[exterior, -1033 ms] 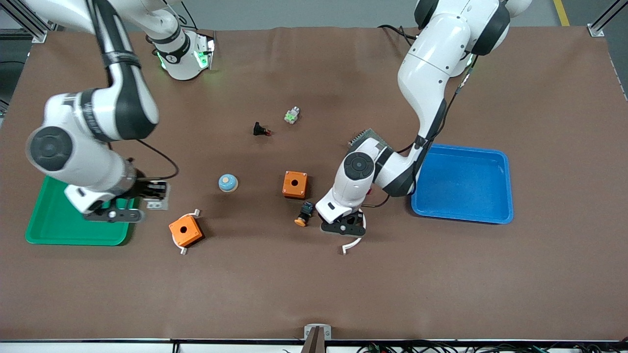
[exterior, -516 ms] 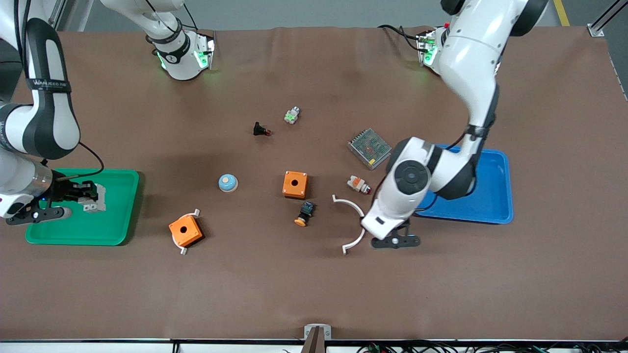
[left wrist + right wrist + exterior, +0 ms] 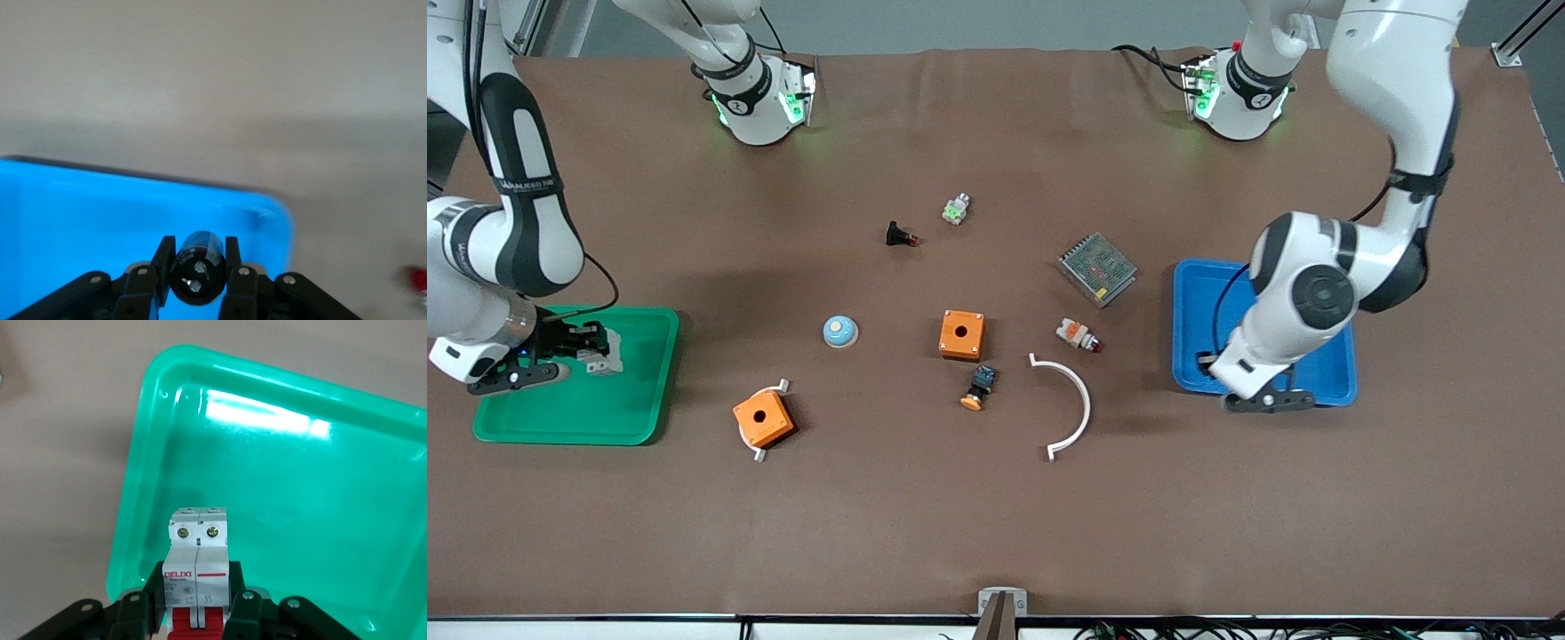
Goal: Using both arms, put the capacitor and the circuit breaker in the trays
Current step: 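Lower the breaker into the green tray while the left gripper lowers the capacitor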
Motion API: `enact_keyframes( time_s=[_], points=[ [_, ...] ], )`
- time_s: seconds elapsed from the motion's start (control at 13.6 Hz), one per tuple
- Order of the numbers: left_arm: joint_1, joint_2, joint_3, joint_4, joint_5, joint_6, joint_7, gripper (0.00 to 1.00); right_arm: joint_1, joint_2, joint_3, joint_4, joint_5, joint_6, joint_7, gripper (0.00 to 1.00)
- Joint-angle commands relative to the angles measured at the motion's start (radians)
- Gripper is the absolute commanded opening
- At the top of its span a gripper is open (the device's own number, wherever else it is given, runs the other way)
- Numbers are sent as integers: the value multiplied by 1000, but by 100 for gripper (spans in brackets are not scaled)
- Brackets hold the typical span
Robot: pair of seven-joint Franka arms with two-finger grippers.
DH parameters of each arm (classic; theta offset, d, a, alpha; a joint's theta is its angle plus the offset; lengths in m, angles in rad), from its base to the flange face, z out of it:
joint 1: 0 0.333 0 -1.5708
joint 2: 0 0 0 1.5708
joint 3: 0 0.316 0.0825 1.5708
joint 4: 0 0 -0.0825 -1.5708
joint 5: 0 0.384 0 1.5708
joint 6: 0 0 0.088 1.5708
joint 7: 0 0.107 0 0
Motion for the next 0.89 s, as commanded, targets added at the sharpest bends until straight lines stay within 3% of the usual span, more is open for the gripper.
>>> enact_keyframes(
  time_s=[0.0,0.22,0.3,0.37,0.52,0.59,0.81],
  points=[
    [106,-102,-13,-217,16,139,134,0,-23,37,20,5,0,36,-18,5],
    [179,-102,-15,-300,16,241,206,0,-36,77,23,11,3,75,-20,15],
    [180,-96,-15,-303,16,244,215,1,-36,80,23,13,5,80,-20,25],
    [182,-90,-15,-305,16,244,217,1,-36,87,25,20,10,80,-20,42],
    [182,-66,-17,-305,13,253,217,12,-36,92,26,28,11,79,-18,90],
    [180,-59,-17,-304,11,256,217,21,-33,91,26,31,11,74,-16,100],
    [180,-55,-17,-294,9,256,218,54,-25,62,31,71,17,-2,-16,100]
  ],
)
